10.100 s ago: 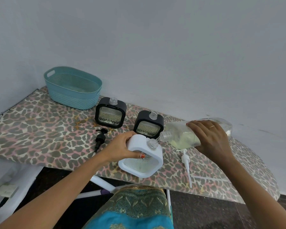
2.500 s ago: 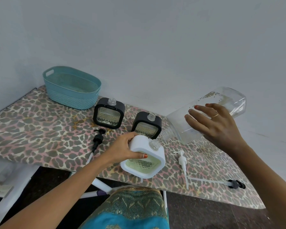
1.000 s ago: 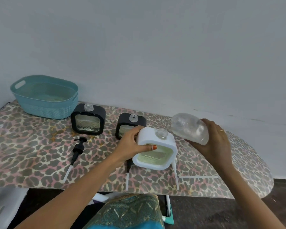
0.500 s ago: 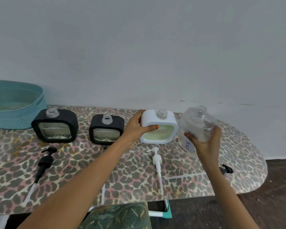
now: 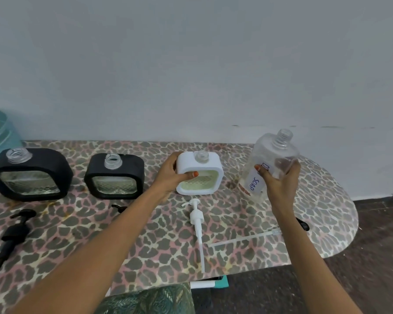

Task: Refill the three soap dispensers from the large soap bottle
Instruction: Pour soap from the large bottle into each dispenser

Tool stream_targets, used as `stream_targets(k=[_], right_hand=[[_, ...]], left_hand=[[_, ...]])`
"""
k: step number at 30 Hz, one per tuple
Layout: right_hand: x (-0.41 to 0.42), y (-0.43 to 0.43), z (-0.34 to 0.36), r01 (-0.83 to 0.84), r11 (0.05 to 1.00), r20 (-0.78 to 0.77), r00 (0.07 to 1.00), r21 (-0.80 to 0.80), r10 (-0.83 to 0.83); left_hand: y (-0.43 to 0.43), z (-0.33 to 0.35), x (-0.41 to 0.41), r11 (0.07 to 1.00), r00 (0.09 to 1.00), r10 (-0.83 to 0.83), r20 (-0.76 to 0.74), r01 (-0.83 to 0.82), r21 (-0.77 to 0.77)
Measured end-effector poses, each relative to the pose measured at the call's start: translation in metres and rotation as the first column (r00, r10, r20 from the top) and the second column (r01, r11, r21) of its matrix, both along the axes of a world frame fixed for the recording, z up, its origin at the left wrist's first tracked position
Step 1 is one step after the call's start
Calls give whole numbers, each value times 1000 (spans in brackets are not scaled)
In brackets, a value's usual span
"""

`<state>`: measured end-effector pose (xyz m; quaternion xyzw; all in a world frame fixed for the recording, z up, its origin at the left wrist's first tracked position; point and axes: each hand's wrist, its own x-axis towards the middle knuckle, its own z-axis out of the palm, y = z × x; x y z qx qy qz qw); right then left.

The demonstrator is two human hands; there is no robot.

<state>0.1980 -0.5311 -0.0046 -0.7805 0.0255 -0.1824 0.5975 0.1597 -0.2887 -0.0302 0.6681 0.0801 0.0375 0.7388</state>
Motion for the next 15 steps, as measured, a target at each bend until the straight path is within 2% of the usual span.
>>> stream_targets(k=[8,15], right_hand=[[14,3,-16,-78,995,-18,997,64,79],[17,-1,-20,-86,995,-57,994,46,89]], left_hand=[[3,-3,-1,997,998,-57,12,56,52],[2,-1,-3,992,999,-48,11,47,116]])
